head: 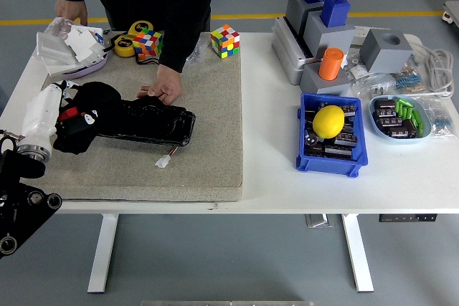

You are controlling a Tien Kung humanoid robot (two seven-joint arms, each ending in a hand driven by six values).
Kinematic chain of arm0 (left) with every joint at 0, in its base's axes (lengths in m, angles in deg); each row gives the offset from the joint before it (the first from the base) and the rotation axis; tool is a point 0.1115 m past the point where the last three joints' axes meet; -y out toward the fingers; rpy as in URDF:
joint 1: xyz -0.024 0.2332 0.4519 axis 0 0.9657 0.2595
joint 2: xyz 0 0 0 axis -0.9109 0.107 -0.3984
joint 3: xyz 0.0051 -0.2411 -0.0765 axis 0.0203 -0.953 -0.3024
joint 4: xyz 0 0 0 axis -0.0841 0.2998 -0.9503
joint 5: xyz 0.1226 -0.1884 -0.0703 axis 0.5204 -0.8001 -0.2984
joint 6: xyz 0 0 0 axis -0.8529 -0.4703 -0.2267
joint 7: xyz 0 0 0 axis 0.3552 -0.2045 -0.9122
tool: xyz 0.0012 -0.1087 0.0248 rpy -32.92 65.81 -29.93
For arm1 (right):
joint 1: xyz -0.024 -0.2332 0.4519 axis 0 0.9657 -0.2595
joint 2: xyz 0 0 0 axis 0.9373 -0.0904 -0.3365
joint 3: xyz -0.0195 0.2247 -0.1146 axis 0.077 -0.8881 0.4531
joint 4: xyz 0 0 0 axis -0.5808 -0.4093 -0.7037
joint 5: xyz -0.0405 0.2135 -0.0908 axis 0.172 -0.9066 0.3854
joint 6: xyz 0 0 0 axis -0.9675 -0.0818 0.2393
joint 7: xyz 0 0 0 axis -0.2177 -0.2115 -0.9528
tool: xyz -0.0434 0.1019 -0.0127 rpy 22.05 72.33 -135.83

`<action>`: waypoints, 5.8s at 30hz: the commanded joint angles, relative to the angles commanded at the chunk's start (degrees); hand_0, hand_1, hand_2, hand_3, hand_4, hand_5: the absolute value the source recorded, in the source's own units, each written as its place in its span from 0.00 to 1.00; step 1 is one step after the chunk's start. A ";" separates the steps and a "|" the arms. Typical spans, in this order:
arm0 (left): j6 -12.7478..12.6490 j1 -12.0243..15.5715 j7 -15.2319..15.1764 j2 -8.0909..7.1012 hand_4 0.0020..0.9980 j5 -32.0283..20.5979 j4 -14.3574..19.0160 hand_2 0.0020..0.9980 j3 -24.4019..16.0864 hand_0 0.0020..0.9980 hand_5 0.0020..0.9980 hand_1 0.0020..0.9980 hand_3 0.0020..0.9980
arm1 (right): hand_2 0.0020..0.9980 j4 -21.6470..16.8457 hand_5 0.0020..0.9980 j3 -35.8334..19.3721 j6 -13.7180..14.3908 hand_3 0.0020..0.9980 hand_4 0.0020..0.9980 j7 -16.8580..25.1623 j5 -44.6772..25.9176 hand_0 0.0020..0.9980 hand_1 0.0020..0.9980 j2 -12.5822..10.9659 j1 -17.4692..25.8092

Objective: Pick the rag up,wipe the panel,place it on the desk

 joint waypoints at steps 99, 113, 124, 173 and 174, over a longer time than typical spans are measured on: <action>-1.45 -4.19 -3.13 -1.07 0.57 -5.09 -3.78 0.22 9.60 0.17 0.11 0.08 0.66 | 0.67 -0.01 0.61 -0.31 -0.12 0.61 1.00 -1.58 0.32 0.72 0.63 -0.81 -0.26; -1.69 -3.34 -4.06 -2.09 0.57 -5.17 -6.40 0.22 6.36 0.17 0.11 0.08 0.66 | 0.67 -0.08 0.61 -0.46 -0.09 0.61 1.00 -1.73 0.43 0.72 0.63 -0.79 -0.39; -1.82 -2.90 -4.67 -2.83 0.57 -4.93 -7.64 0.22 3.68 0.17 0.11 0.08 0.66 | 0.67 -0.15 0.61 -0.29 0.07 0.61 1.00 -1.78 0.45 0.72 0.63 -0.83 -0.37; -2.13 -6.91 -3.58 0.60 0.57 -4.53 -3.29 0.21 14.53 0.17 0.10 0.08 0.66 | 0.67 -0.24 0.61 -0.25 -0.09 0.62 1.00 -1.36 0.34 0.72 0.62 -1.13 -0.64; -2.09 -7.01 -3.44 0.62 0.57 -4.48 -3.24 0.21 14.92 0.17 0.10 0.08 0.66 | 0.67 -0.22 0.61 -0.19 -0.14 0.62 1.00 -1.41 0.39 0.72 0.62 -1.14 -0.65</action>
